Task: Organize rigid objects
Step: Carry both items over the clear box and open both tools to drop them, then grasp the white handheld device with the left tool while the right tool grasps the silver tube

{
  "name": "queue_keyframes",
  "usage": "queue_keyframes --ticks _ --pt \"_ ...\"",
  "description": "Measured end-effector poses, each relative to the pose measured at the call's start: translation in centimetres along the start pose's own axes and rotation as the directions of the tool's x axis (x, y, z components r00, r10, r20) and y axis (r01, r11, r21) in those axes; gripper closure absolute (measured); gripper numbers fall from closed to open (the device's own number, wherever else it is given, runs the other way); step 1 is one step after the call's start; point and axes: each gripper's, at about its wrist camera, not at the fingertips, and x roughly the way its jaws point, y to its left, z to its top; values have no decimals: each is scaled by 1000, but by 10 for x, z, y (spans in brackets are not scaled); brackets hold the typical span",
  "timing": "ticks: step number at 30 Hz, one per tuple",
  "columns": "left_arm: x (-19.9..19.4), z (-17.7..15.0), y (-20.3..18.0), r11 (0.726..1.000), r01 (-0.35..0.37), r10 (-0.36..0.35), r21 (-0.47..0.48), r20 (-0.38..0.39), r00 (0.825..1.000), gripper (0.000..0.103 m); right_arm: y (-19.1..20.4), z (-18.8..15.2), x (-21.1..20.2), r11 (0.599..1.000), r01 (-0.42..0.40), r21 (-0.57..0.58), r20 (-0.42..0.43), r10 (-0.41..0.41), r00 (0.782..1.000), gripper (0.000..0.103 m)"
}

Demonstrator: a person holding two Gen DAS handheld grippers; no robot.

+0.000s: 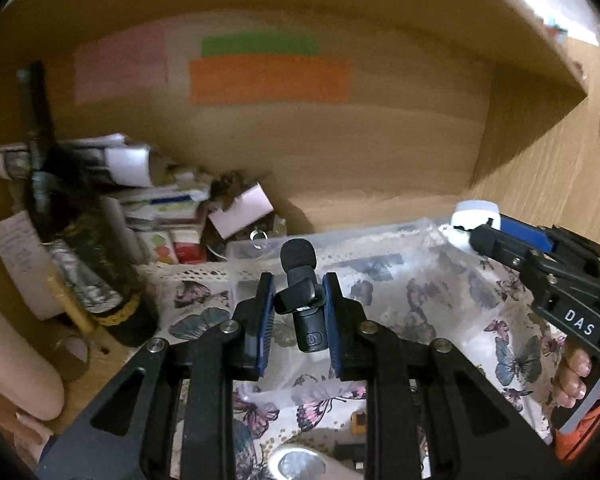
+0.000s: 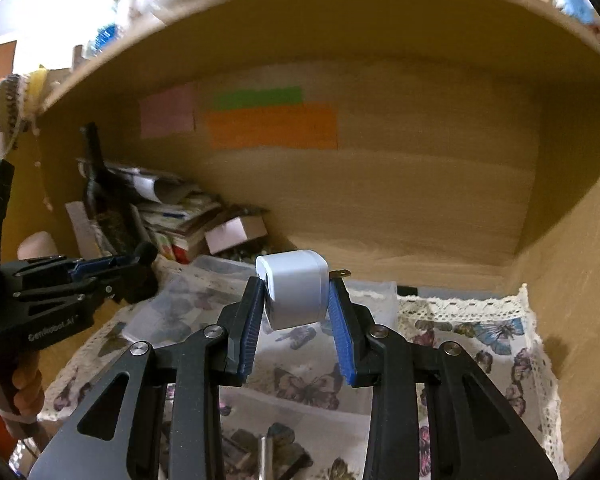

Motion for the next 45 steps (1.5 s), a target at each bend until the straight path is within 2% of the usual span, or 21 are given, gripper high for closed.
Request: queue_keyframes --ticks 7,14,21,27,30,32,35,41,45 --pt "44 -5 -7 999 21 -18 24 -107 994 80 -8 -12 45 1000 25 -14 -124 -27 992 73" --pt "72 -10 -19 997 16 -4 72 -165 986 80 -13 -25 76 1000 29 -6 -225 -30 974 73" --pt "83 -11 -18 997 18 -3 75 -203 979 80 -10 -29 87 999 41 -28 -265 -47 963 73" --pt "69 -8 -14 998 10 2 65 -180 984 77 -7 -25 84 998 48 -39 -252 -56 966 73" --pt "52 -3 -10 999 -1 9 53 -138 990 64 -5 -19 72 998 54 -40 -220 -61 974 68" --pt "37 -1 -7 999 -15 19 43 -99 995 46 -3 -14 62 998 54 -41 -194 -61 979 64" --pt "15 0 -3 999 -38 40 34 -48 998 32 3 -9 42 997 57 -52 -142 -64 988 59" --pt "-18 -18 4 996 -79 79 48 -9 997 16 5 -10 2 997 42 -57 -76 -47 996 54" --pt "-26 -38 2 992 -103 104 70 -20 994 13 2 -23 -15 998 44 -44 -73 -47 996 52"
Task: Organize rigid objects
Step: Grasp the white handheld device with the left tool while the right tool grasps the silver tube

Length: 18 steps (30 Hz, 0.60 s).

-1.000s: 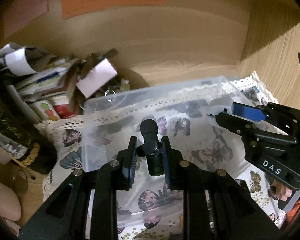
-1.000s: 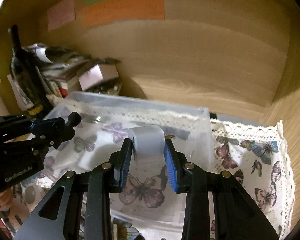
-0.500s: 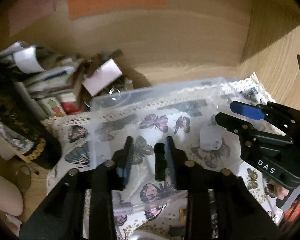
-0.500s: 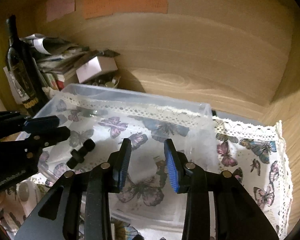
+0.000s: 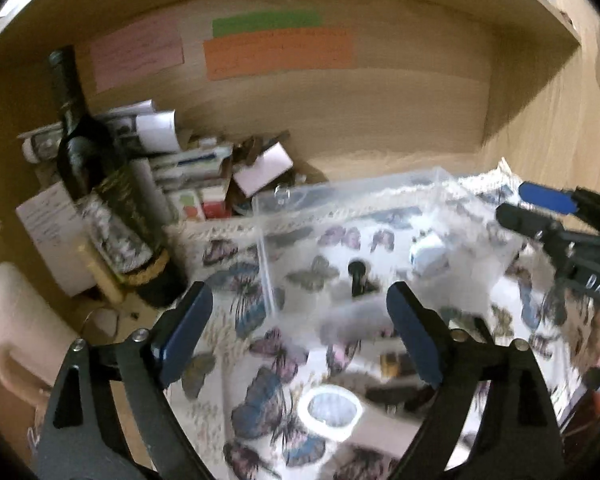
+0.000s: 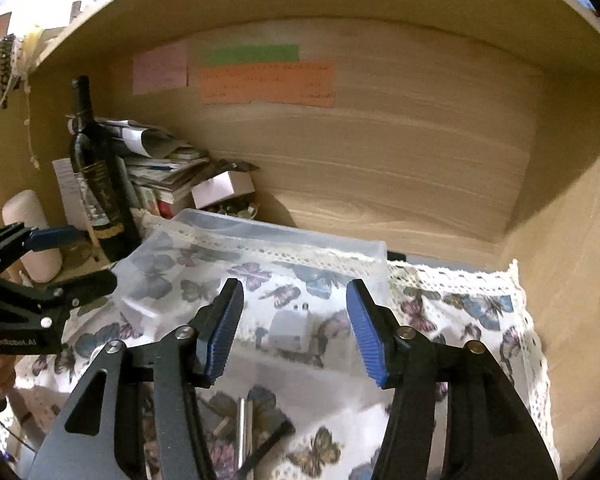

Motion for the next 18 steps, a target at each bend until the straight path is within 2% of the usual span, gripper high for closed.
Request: queue_keyframes --ticks 5,11,18 --pt "8 -30 -6 1000 24 -24 -5 -86 996 12 1 -25 -9 1000 11 11 -43 -10 999 52" --pt "30 -53 -15 998 45 -52 -48 -178 983 12 5 -59 -5 999 -32 30 -144 36 989 52" --pt "31 -75 -3 993 61 -82 -103 -222 972 16 16 -87 9 997 -79 8 -247 78 966 52"
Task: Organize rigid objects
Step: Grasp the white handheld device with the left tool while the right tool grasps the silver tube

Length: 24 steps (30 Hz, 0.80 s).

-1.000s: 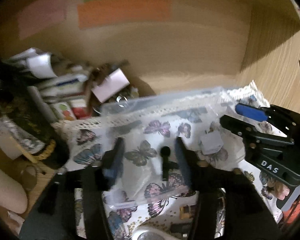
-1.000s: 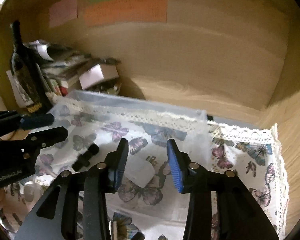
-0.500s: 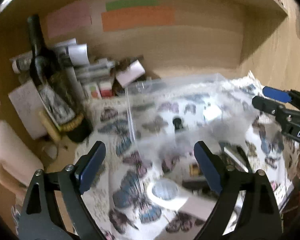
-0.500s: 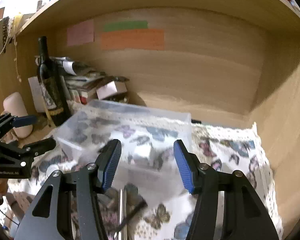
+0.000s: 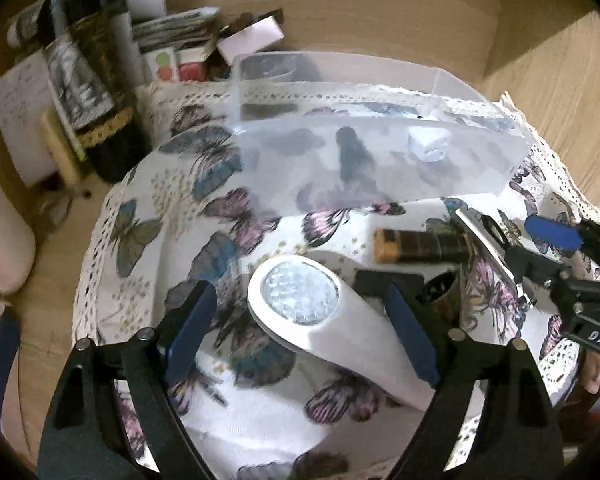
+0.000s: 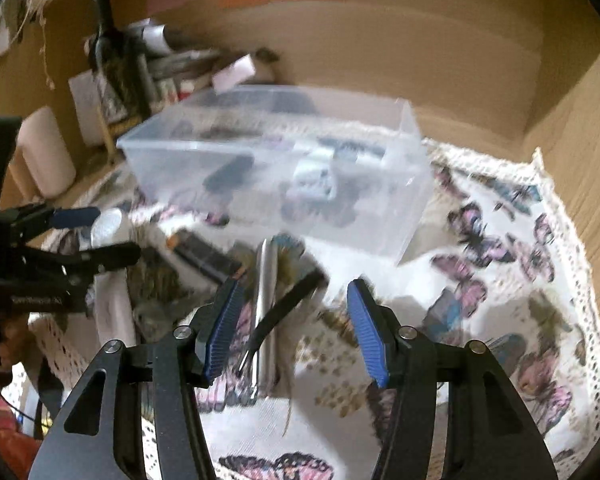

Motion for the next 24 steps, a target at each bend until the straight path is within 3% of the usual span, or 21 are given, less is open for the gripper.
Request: queue_keyframes --ticks 4,8,12,17,20,24 --pt "-3 -8 16 999 14 -15 -38 -26 1000 18 3 -6 8 1000 -13 -14 -39 13 999 56" --pt "-2 -14 28 997 26 -31 -71 -63 998 29 5 -9 15 1000 -21 -17 -68 20 997 65" --pt "-2 -17 21 999 -14 12 -44 -58 998 33 10 -9 15 999 -19 -42 -64 17 998 71" --pt "1 -11 13 1000 -18 18 2 -41 999 54 13 -10 16 998 -23 -59 -59 19 998 87" --pt "3 -3 4 999 -3 5 43 -31 999 62 12 -8 18 998 -28 -50 -58 25 998 88" --pt "0 5 0 998 -12 14 67 -30 999 64 11 -7 19 999 -31 -44 -57 28 998 88"
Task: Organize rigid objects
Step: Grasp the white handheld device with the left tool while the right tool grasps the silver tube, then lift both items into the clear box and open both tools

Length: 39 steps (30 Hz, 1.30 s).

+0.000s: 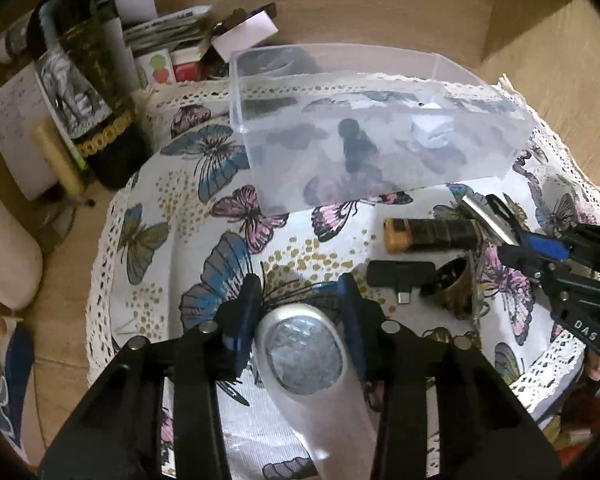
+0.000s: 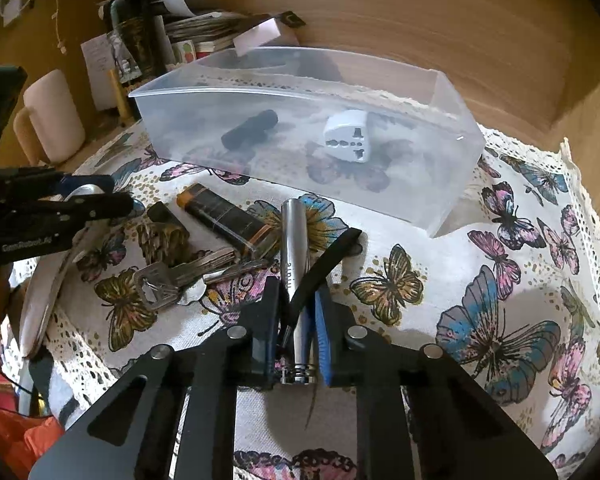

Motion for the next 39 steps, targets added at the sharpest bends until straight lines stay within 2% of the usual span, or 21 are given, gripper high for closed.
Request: queue_keyframes --ticks 2,4,5,6,10,11,12,13,15,19,23,28,31,39 --pt "-8 0 3 1000 -1 1 -16 15 1000 60 1 -1 -1 1000 3 2 0 -3 1000 88" --pt "-16 -7 6 999 -14 14 -29 30 999 42 0 -1 -1 1000 2 5 0 -2 1000 88" --pt "-19 -11 7 999 -16 17 -34 33 999 37 1 -1 -1 1000 2 5 0 -2 1000 88" --pt "-21 -16 6 999 -17 18 -36 31 999 37 1 -1 -1 1000 4 3 1 -4 1000 88" --pt "-17 -36 0 999 -5 5 -32 -4 1000 38 2 -2 -3 1000 11 -1 10 -11 1000 89" --pt "-13 -39 -2 1000 -2 1 -30 -15 1000 46 2 -2 -4 1000 9 2 14 -9 1000 89" --pt "-10 -42 -4 999 -1 1 -32 -15 1000 48 1 -2 -6 1000 6 9 19 -7 1000 89" --pt "-12 -43 -6 999 -14 14 -29 13 1000 53 -1 -3 -9 1000 3 18 27 -3 1000 89" --pt "-13 -42 -8 1000 -15 15 -24 22 1000 62 -3 -5 -16 999 -2 34 46 0 999 89" --pt "-20 -36 -2 999 -4 6 -46 47 999 62 -8 -8 -37 998 9 55 98 -15 995 89" --pt "-39 -23 2 998 -9 16 -59 119 993 62 -16 -7 -61 997 17 79 156 -29 987 89" --pt "-71 -1 8 998 1 15 -69 230 973 62 -24 9 -79 995 37 95 230 -58 971 89" --pt "-90 14 8 998 2 17 -61 297 955 63 -28 20 -87 994 42 103 269 -68 961 89" --pt "-113 59 7 999 15 0 -35 396 918 63 -37 55 -95 992 56 111 340 -91 936 89"
